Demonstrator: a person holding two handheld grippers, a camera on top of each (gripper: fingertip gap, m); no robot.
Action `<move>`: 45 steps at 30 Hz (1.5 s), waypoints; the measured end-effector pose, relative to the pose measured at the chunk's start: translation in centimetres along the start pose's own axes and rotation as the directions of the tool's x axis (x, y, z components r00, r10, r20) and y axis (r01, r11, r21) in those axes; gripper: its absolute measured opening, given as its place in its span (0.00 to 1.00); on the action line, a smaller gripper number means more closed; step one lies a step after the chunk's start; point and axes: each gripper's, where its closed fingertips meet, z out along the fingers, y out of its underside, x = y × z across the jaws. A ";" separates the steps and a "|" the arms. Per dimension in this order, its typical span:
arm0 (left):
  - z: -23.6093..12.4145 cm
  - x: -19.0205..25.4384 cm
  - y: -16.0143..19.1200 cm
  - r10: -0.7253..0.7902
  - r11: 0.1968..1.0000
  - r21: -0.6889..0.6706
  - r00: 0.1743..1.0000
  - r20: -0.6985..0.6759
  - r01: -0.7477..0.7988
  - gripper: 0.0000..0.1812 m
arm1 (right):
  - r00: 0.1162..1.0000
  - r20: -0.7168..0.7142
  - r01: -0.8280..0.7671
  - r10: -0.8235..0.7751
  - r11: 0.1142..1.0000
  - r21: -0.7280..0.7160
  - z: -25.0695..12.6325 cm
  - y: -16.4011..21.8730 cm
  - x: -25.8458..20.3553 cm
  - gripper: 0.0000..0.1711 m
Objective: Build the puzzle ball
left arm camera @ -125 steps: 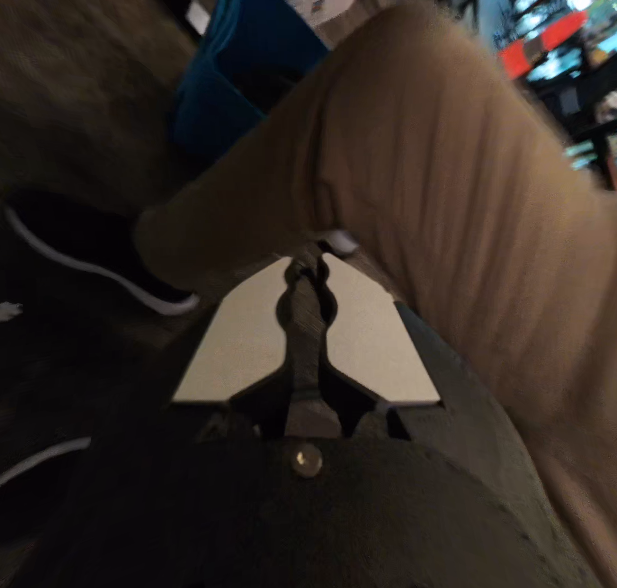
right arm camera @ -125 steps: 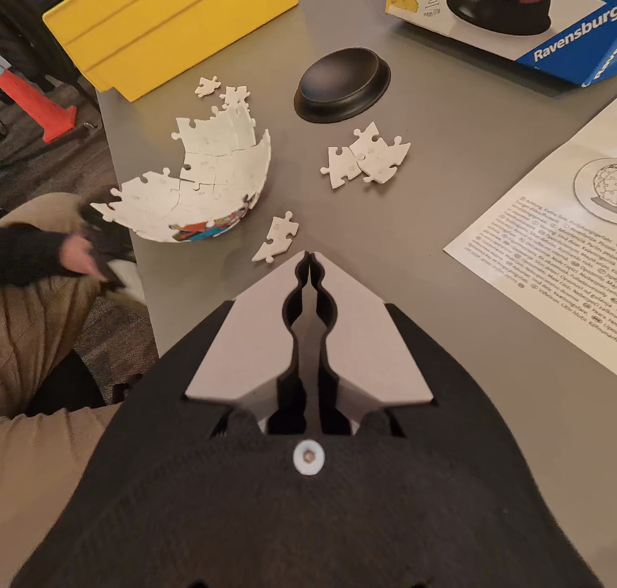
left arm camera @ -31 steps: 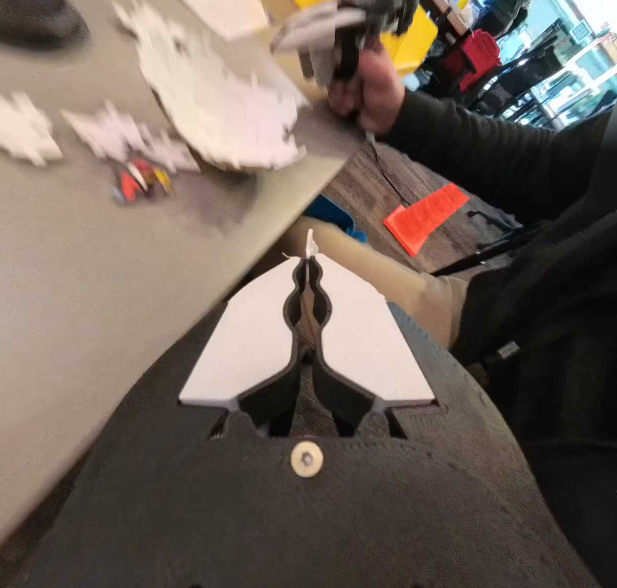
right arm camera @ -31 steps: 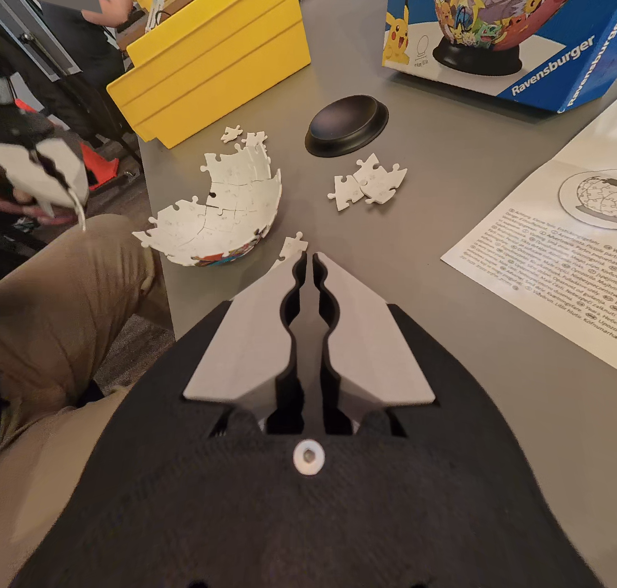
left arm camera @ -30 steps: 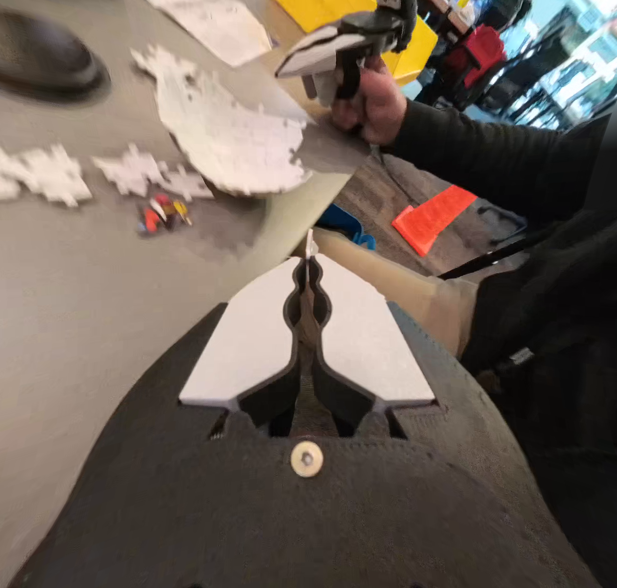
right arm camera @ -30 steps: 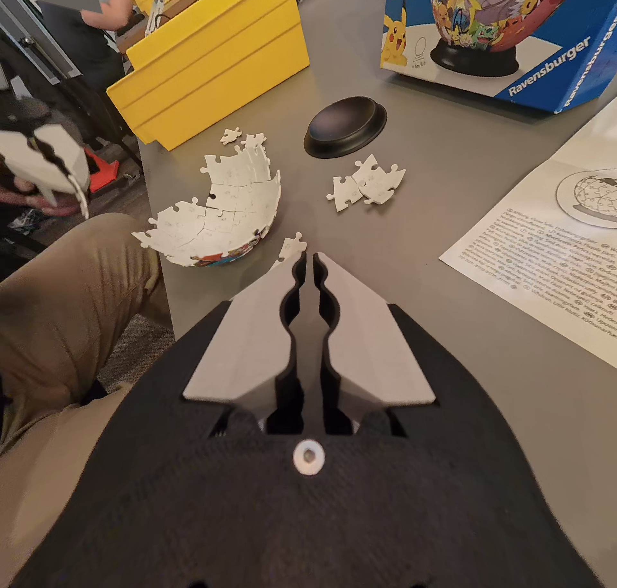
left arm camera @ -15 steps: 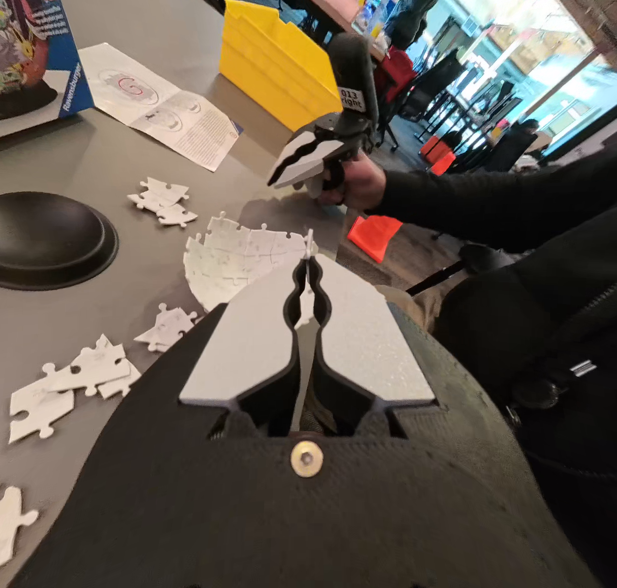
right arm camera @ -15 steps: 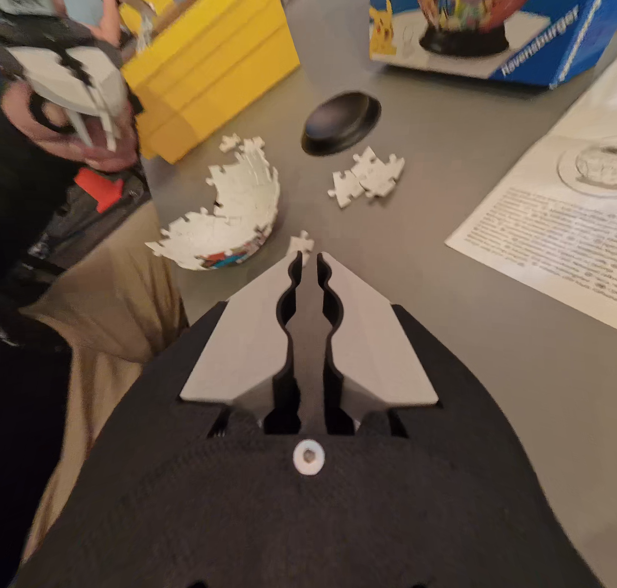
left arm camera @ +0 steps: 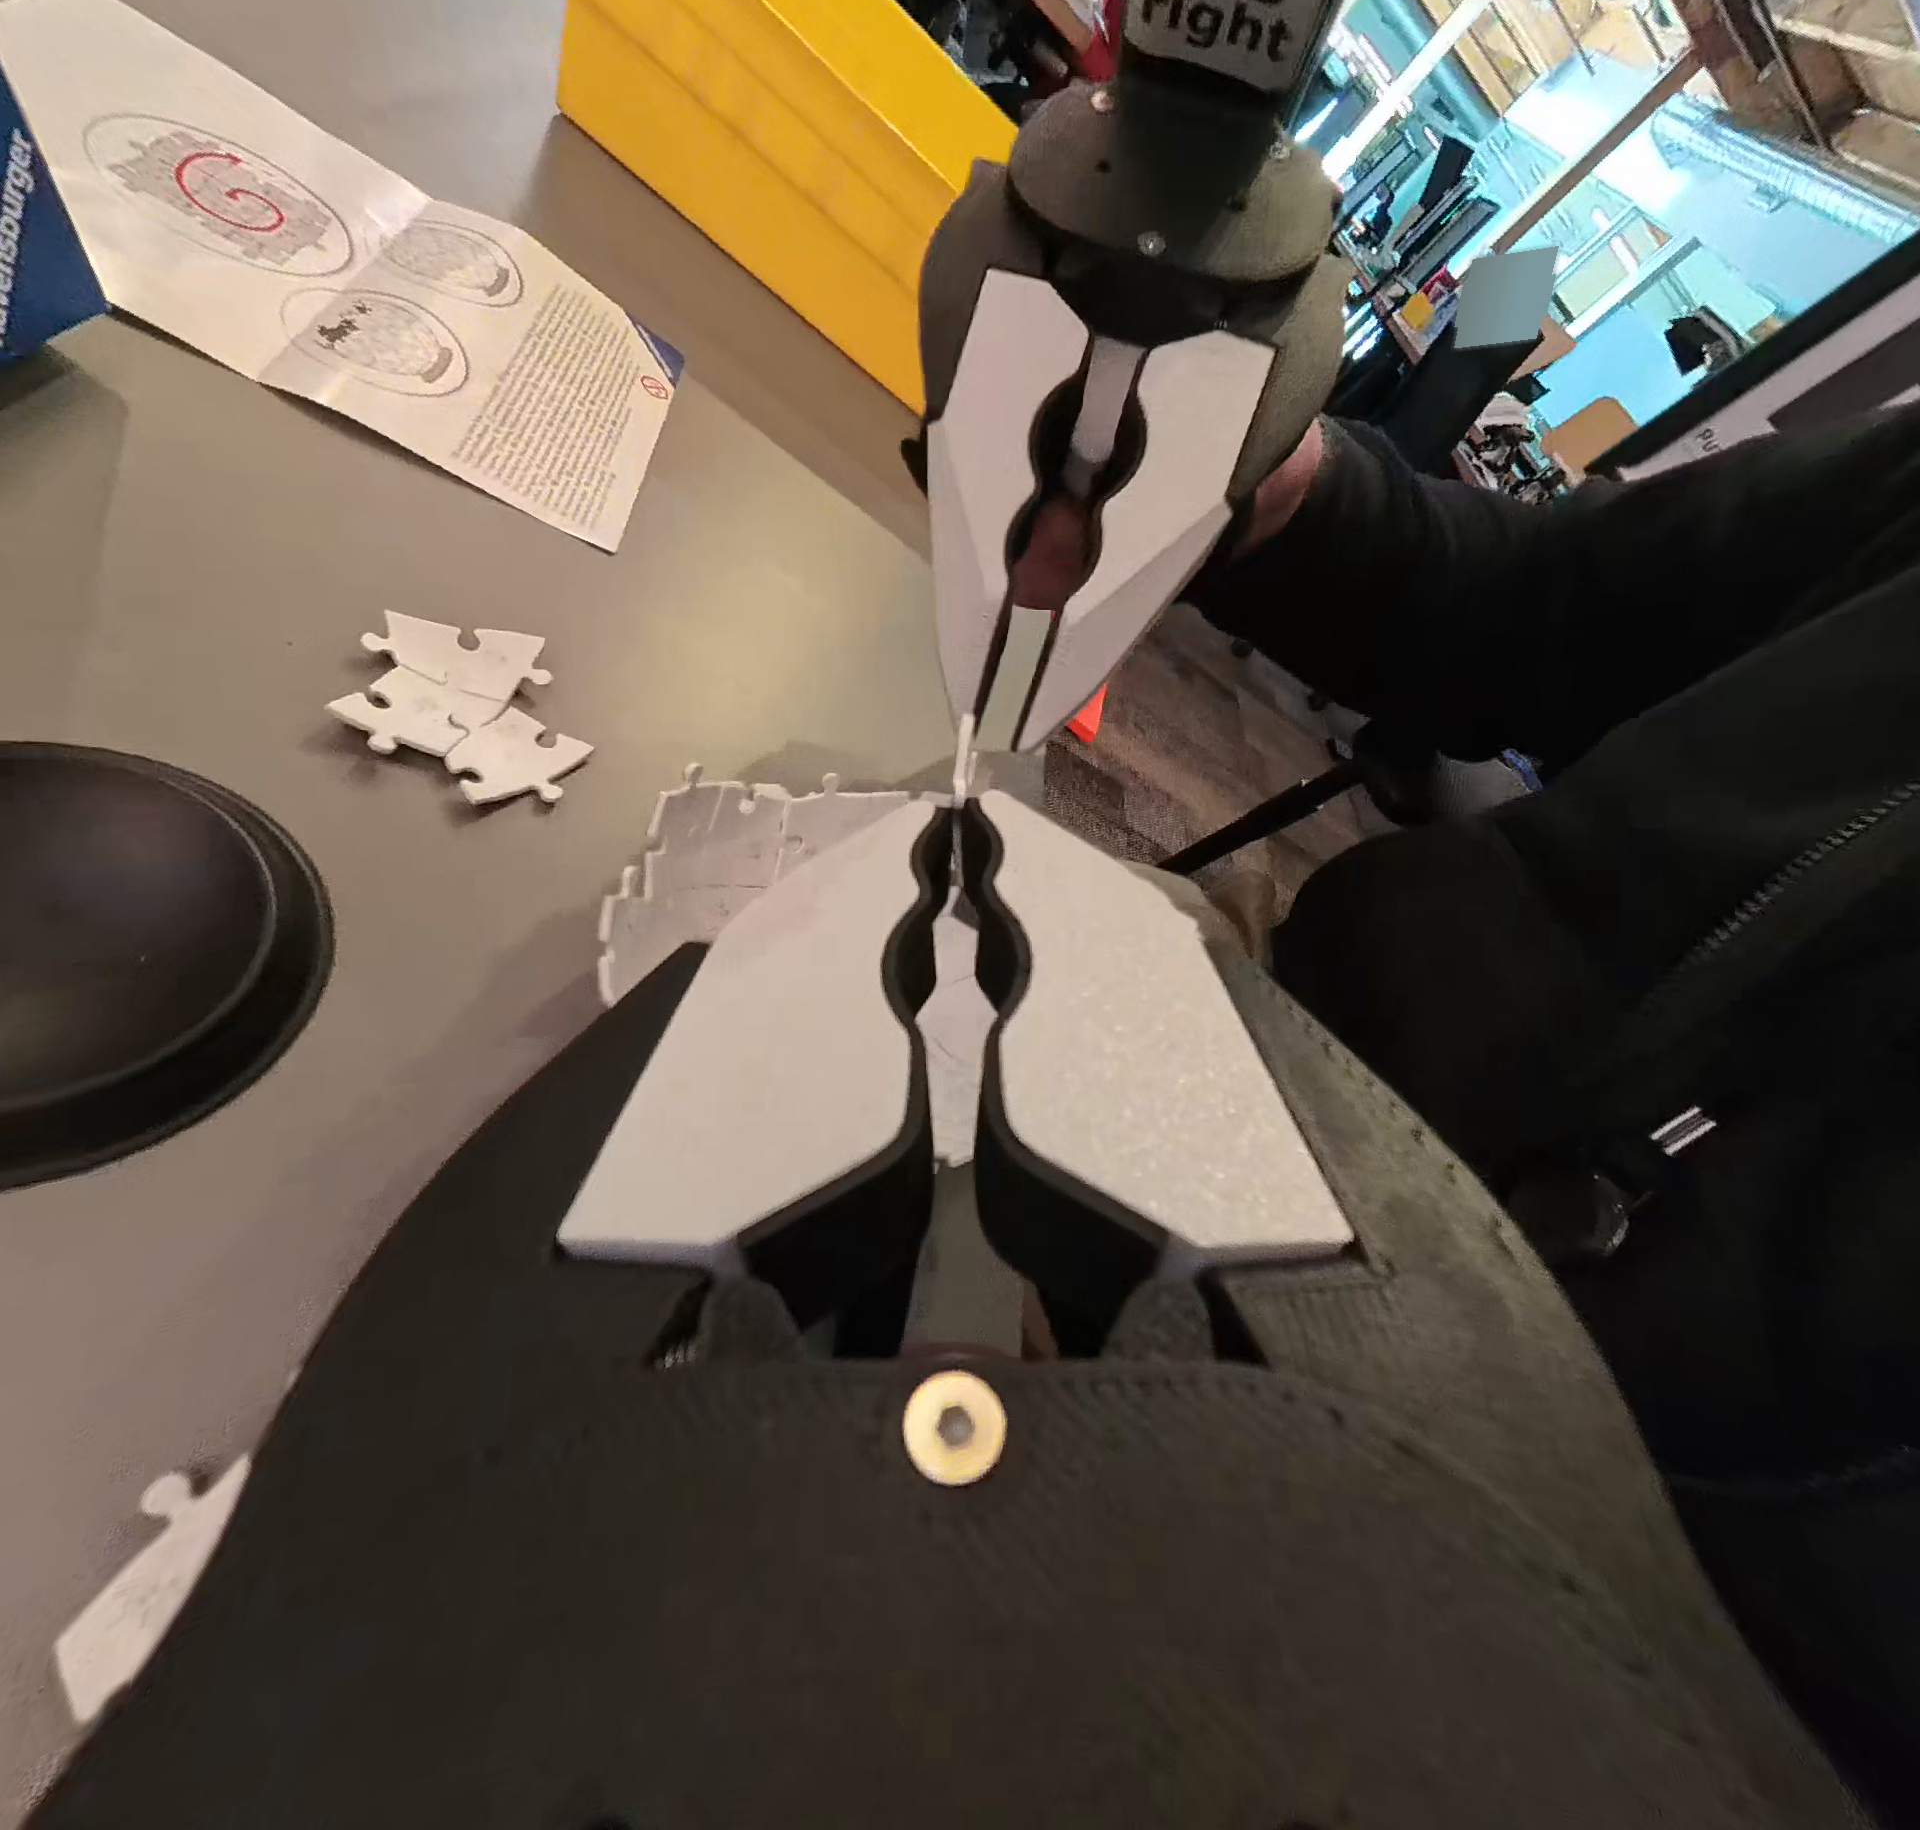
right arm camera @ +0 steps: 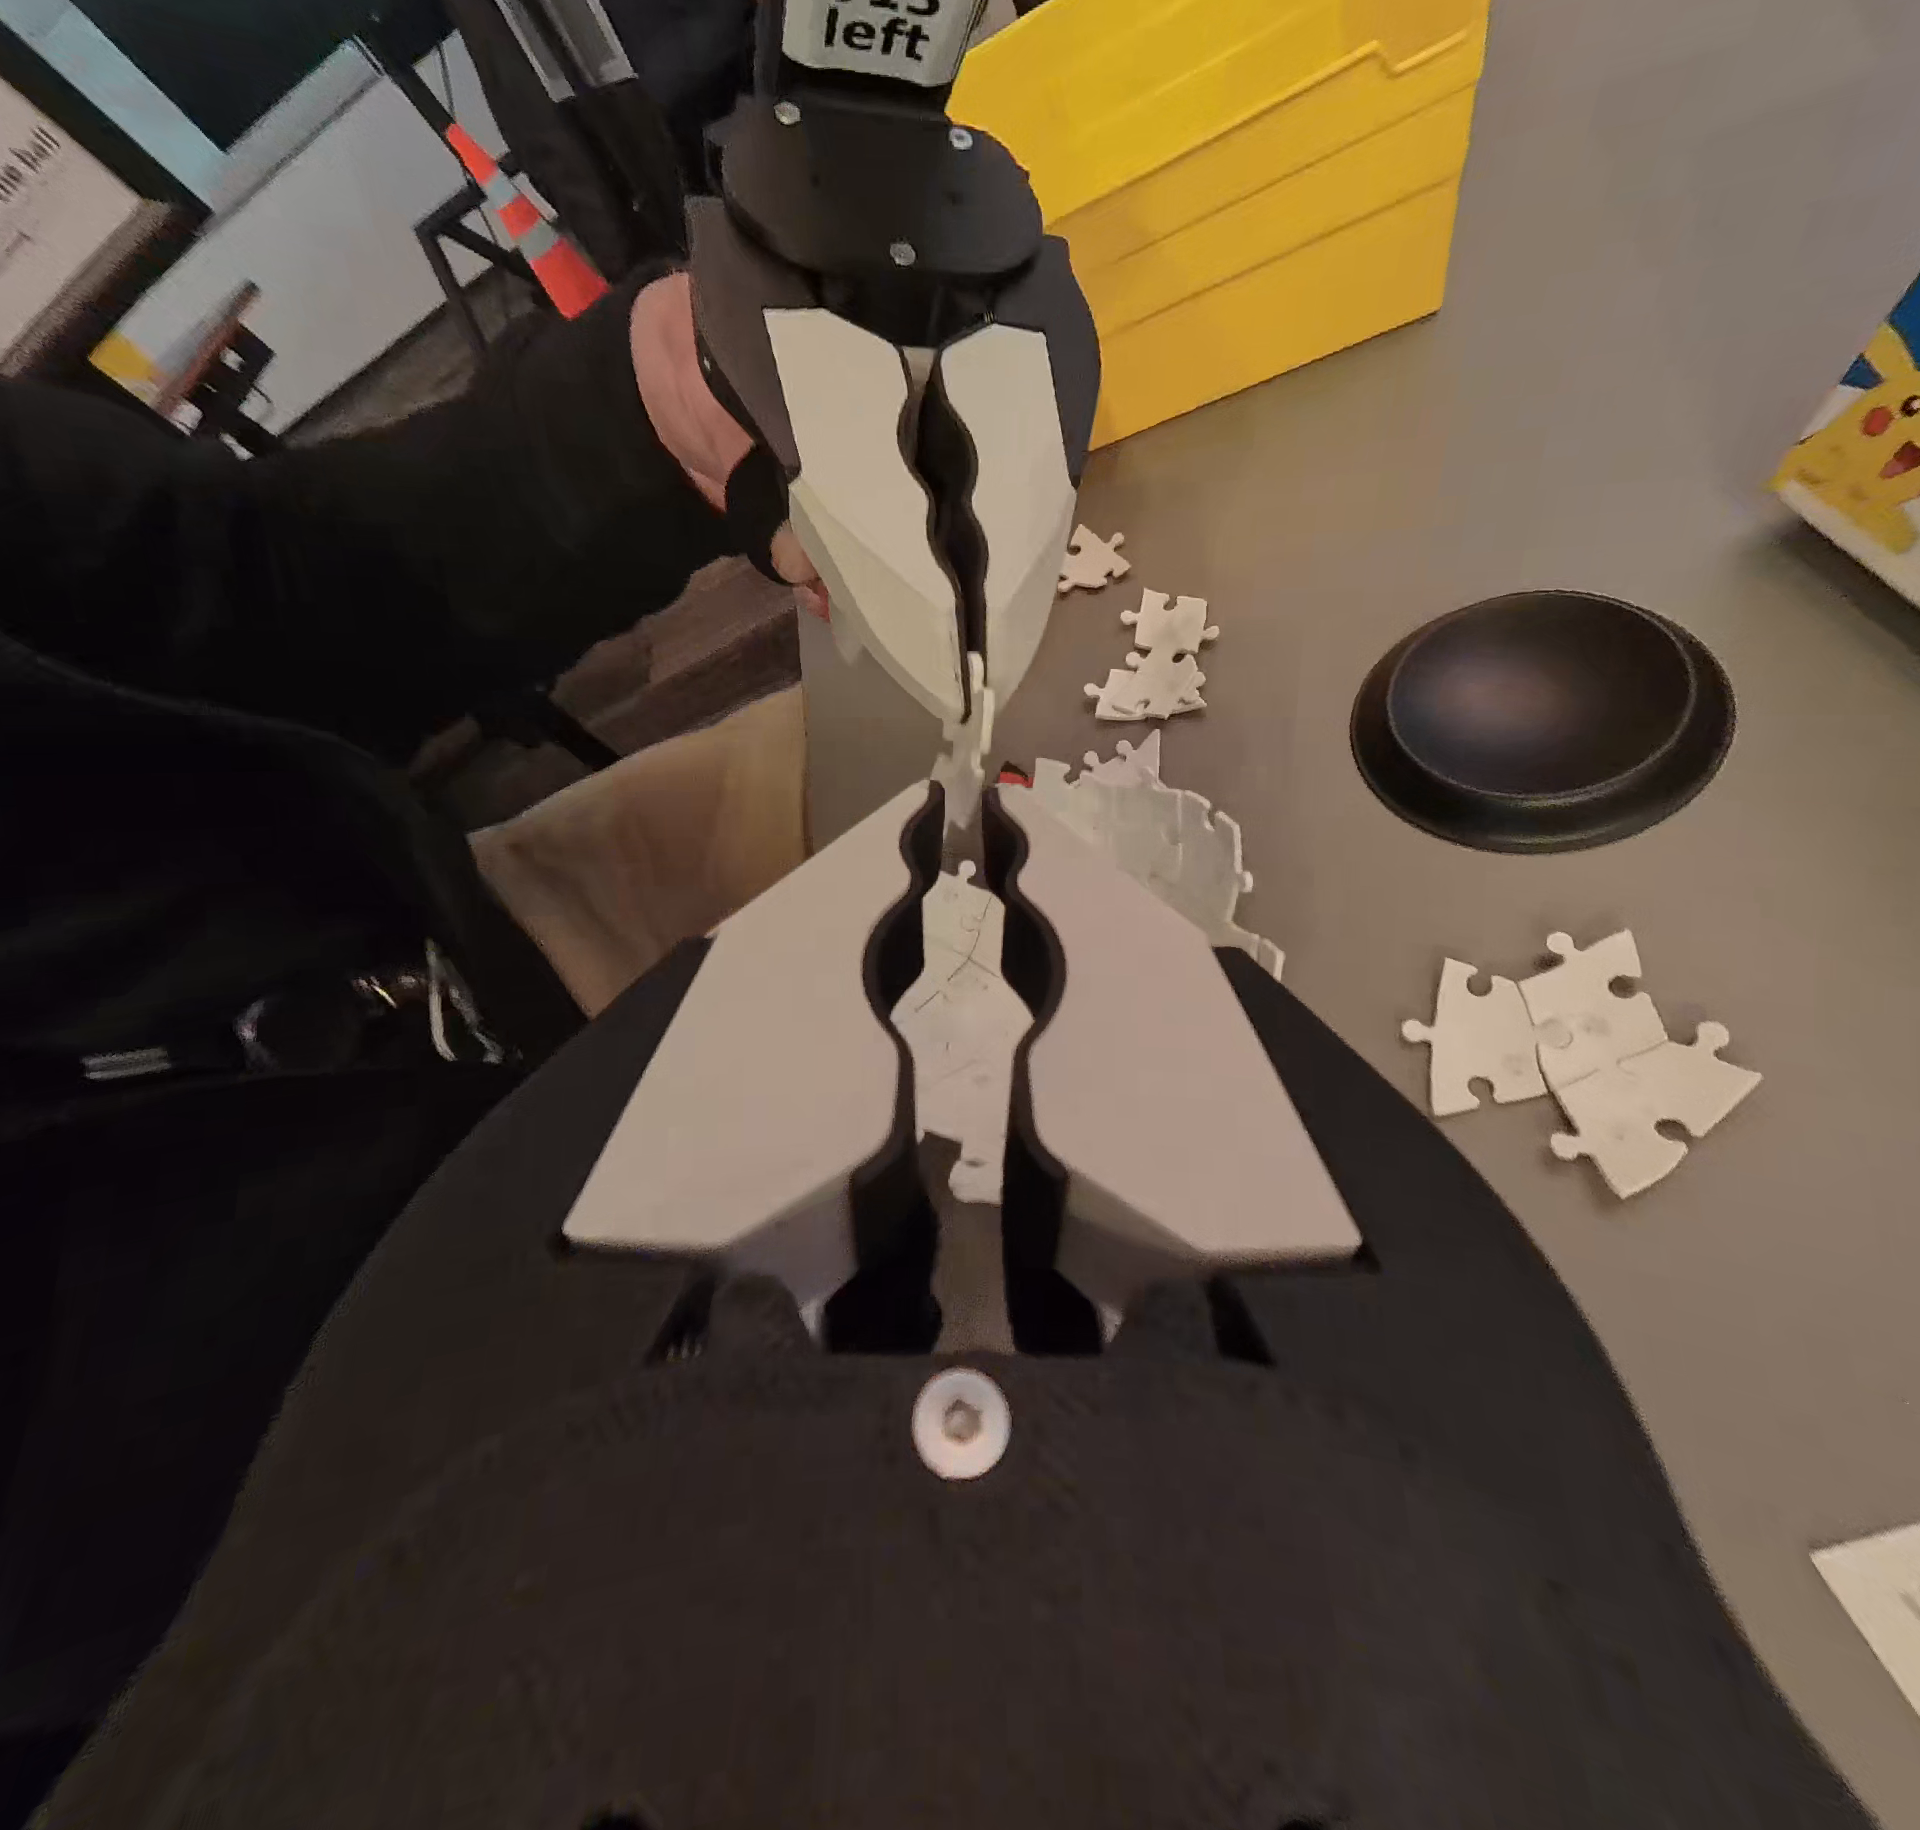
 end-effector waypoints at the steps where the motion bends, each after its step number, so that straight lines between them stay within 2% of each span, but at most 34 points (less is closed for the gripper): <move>1: 0.0 -0.3 -0.1 0.000 1.000 0.000 1.000 -0.007 0.000 0.01 | 1.000 0.016 -0.014 0.014 1.000 0.006 0.2 -0.2 0.2 0.03; 2: 0.0 -0.4 -0.2 0.006 1.000 0.001 1.000 -0.020 -0.006 0.01 | 0.999 0.025 -0.020 0.020 1.000 -0.002 0.4 -0.3 0.5 0.00; 7: -0.5 -1.8 -0.9 0.011 1.000 0.018 1.000 -0.025 -0.010 0.01 | 0.996 0.063 -0.059 0.061 0.998 -0.029 0.9 -0.8 1.9 0.00; 13: -1.4 -2.6 -2.1 0.000 0.998 0.058 0.999 -0.033 0.002 0.01 | 0.983 0.081 -0.166 0.162 0.985 0.040 0.8 -2.1 3.0 0.00; 15: -1.4 -2.4 -2.2 0.009 0.999 0.040 0.999 -0.045 -0.007 0.01 | 0.978 0.118 -0.179 0.174 0.983 0.035 1.0 -2.6 2.5 0.07; 17: -1.3 -2.1 -2.6 0.025 0.999 0.034 0.998 -0.054 -0.024 0.01 | 0.989 0.078 -0.126 0.128 0.992 -0.024 1.6 -2.2 2.4 0.01; 19: -1.2 -2.1 -2.8 0.042 0.999 0.015 0.998 -0.039 -0.041 0.01 | 0.992 0.051 -0.115 0.117 0.992 -0.056 1.8 -2.1 2.5 0.01; 21: -1.5 -1.9 -3.6 0.024 0.998 0.054 0.998 -0.063 -0.020 0.01 | 0.988 0.068 -0.135 0.137 0.991 -0.021 1.2 -2.9 2.6 0.00; 25: -2.9 -2.0 -4.9 0.008 0.987 0.161 0.999 -0.046 0.000 0.11 | 0.961 0.154 -0.241 0.231 0.970 0.046 0.0 -3.4 3.0 0.00; 30: -3.0 -3.3 -3.1 -0.026 0.990 0.142 0.998 0.053 0.018 0.13 | 0.941 0.191 -0.296 0.280 0.953 0.062 -0.7 -2.9 3.6 0.01; 33: -2.6 -4.6 -1.2 -0.047 0.996 0.084 0.993 0.110 0.038 0.17 | 0.948 0.146 -0.291 0.284 0.956 0.028 -0.8 -1.9 4.3 0.01; 35: -2.0 -5.3 0.1 -0.027 1.000 0.020 0.988 0.151 0.024 0.18 | 0.955 0.084 -0.283 0.284 0.959 -0.023 -0.8 -0.7 5.2 0.00; 38: -1.0 -6.3 1.5 0.007 0.998 -0.059 0.981 0.193 0.005 0.20 | 0.957 0.067 -0.279 0.282 0.959 -0.052 -0.7 0.0 5.5 0.01; 42: -0.2 -5.5 0.0 0.071 0.997 -0.037 0.985 0.156 -0.066 0.19 | 0.957 0.076 -0.276 0.279 0.960 -0.048 -0.5 -0.4 5.2 0.01; 45: 0.3 -5.1 -0.9 0.111 0.994 -0.039 0.983 0.149 -0.107 0.19 | 0.967 0.055 -0.243 0.249 0.965 -0.104 0.1 0.2 5.1 0.01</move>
